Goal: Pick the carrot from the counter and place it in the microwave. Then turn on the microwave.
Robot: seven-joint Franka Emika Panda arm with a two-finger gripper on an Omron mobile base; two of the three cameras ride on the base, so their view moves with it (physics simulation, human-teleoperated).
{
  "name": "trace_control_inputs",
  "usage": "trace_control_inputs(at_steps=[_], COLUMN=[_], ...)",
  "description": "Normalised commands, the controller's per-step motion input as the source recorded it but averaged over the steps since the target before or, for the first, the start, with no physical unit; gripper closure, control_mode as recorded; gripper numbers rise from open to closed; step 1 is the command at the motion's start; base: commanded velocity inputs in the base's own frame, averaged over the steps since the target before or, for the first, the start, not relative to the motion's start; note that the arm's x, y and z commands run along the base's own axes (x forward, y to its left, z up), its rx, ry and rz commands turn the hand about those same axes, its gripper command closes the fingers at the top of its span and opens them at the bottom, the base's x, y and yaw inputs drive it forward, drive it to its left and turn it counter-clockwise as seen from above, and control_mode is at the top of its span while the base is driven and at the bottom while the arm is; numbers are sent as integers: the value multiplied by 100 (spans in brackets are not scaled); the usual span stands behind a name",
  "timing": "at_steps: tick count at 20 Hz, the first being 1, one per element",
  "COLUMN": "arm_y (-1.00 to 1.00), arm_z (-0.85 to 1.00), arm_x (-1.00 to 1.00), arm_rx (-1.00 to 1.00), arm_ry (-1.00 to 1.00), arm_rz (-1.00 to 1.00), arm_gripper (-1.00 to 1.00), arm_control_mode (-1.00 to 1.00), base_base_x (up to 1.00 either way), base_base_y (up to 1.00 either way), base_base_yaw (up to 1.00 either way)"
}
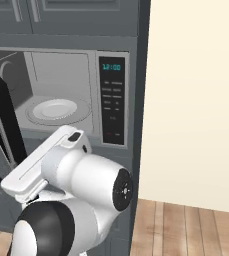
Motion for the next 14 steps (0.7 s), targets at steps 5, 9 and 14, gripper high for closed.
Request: trace_control_inputs(at_steps=[5,9,14], arm_y=[12,11,14], arm_z=[-16,-18,-16], arm_x=[20,24,20], arm_rx=[-1,0,0], arm_ry=[-8,-8,-7], arm_rz=[5,7,6], arm_gripper=[-100,-100,-100], arm_control_mode=[-100,-100,-100], base_base_x=[0,0,0], base_base_y=[0,0,0], base_base_yaw=[0,0,0])
